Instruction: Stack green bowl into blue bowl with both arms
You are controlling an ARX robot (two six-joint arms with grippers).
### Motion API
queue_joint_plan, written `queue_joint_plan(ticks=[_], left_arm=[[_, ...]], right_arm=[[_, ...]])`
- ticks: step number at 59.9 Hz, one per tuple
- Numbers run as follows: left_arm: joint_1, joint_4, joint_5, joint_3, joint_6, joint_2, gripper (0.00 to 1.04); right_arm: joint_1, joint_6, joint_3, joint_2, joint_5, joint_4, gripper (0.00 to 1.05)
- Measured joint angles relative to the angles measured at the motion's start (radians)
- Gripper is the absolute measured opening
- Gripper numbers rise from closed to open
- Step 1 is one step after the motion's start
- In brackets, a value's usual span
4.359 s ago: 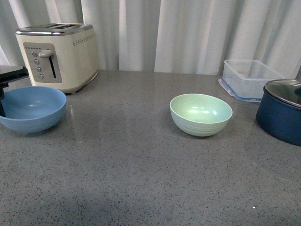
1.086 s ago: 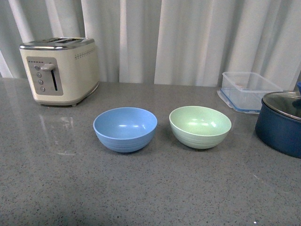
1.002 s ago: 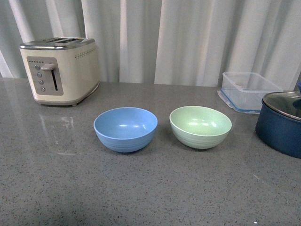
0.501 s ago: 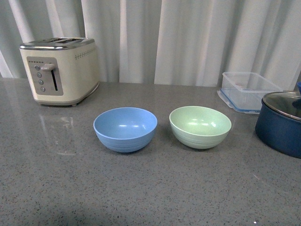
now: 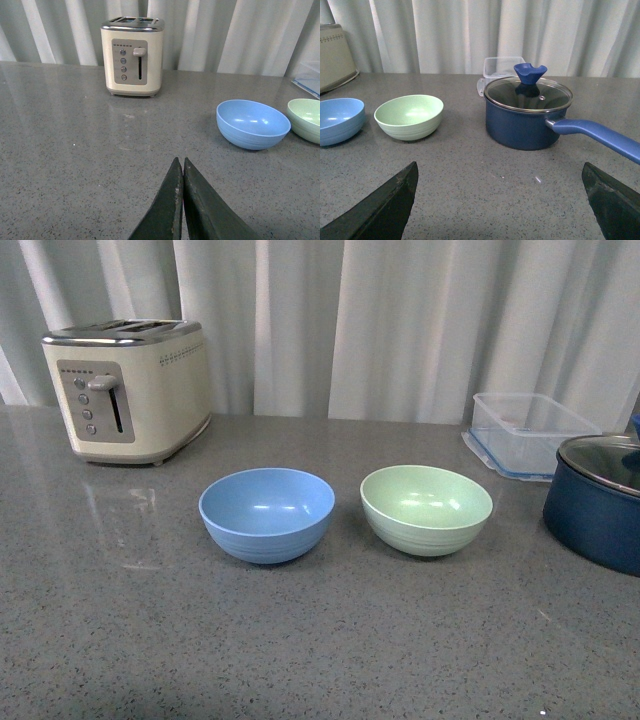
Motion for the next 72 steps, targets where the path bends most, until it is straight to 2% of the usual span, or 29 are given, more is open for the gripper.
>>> queue_joint_plan(ticks=[22,28,38,69,72], left_arm=[[0.000,-0.100,0.000,0.000,0.000,-0.100,0.04],[0.000,-0.267,0.001,0.000,0.000,-0.239,0.04],[0.000,-0.277,0.001,0.000,0.000,-0.269,0.04],[0.000,-0.277,0.001,0.000,0.000,-0.269,0.96],[0.000,-0.277,0.001,0.000,0.002,-0.269,0.99]], right_arm=[[0.000,0.000,0.000,0.000,0.000,0.000,0.95],[0.000,0.000,0.000,0.000,0.000,0.000,0.95],[0.000,0.000,0.000,0.000,0.000,0.000,0.95],[0.000,0.000,0.000,0.000,0.000,0.000,0.95],[0.000,0.000,0.000,0.000,0.000,0.000,0.95]])
